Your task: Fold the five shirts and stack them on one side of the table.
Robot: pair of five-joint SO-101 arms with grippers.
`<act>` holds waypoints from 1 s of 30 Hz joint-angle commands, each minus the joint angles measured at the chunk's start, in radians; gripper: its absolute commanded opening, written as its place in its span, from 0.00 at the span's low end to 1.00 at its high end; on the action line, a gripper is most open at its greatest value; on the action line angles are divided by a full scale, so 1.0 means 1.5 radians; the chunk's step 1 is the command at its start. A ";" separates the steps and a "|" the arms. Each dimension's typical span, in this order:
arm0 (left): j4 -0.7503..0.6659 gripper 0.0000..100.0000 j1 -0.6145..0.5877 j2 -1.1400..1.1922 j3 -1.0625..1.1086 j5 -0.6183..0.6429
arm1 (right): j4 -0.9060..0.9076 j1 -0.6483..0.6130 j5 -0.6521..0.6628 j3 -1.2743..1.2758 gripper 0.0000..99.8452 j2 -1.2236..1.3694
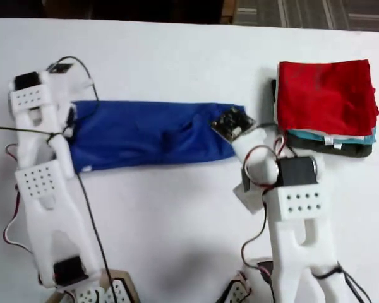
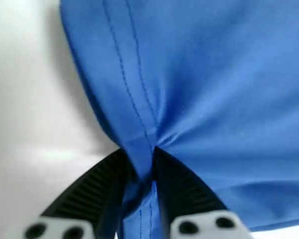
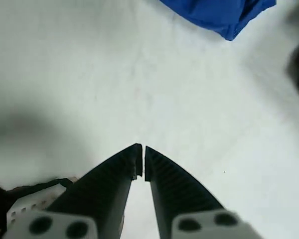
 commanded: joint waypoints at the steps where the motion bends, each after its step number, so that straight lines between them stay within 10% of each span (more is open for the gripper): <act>1: 0.009 0.03 -0.102 0.007 -0.006 -0.037 | -0.046 0.006 -0.005 0.076 0.02 -0.069; 16: 0.009 0.03 -0.247 -0.220 0.052 -0.106 | -0.391 0.220 0.089 0.470 0.02 -0.191; 30: 0.005 0.03 0.115 -0.609 0.410 0.047 | -0.513 0.231 0.088 0.597 0.02 -0.195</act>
